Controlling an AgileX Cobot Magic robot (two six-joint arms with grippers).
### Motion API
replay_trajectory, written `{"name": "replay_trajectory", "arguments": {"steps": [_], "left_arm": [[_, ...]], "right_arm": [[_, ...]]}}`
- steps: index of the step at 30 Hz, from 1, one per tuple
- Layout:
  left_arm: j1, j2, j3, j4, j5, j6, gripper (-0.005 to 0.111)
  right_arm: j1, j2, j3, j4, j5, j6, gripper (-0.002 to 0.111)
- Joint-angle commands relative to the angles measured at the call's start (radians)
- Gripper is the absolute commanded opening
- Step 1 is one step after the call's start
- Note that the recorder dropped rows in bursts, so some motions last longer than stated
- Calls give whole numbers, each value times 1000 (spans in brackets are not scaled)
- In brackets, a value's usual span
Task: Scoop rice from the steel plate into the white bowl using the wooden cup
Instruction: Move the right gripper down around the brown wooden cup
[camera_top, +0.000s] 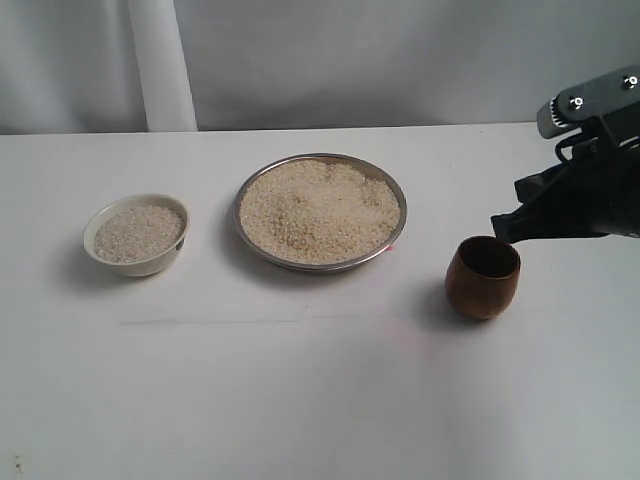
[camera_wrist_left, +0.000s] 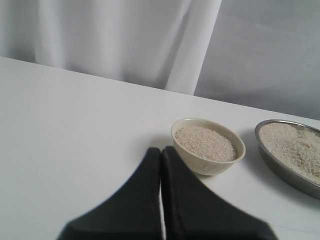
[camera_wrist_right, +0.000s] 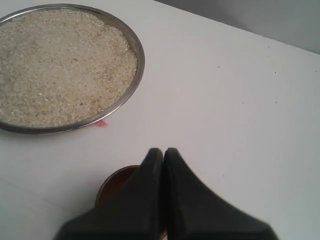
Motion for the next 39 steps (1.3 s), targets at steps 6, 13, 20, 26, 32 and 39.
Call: {"name": "replay_trajectory", "arguments": {"steps": [6,13,20,26,32,39], "left_arm": [[-5,0,2,-5,-3,-2,0],[-5,0,2,-5,-3,-2,0],[-5,0,2,-5,-3,-2,0],[-5,0,2,-5,-3,-2,0],[-5,0,2,-5,-3,-2,0],[-5,0,2,-5,-3,-2,0]], "right_arm": [[2,-9,-5,109,9,-10,0],[0,-9,-5,167,13,-10,0],[22,-9,26,-839,-160,1050,0],[22,-9,203,-1148,-612,1305,14],[22,-1,245,-1157,-710,1354,49],[22,103,276,-1223,-736,1354,92]]}}
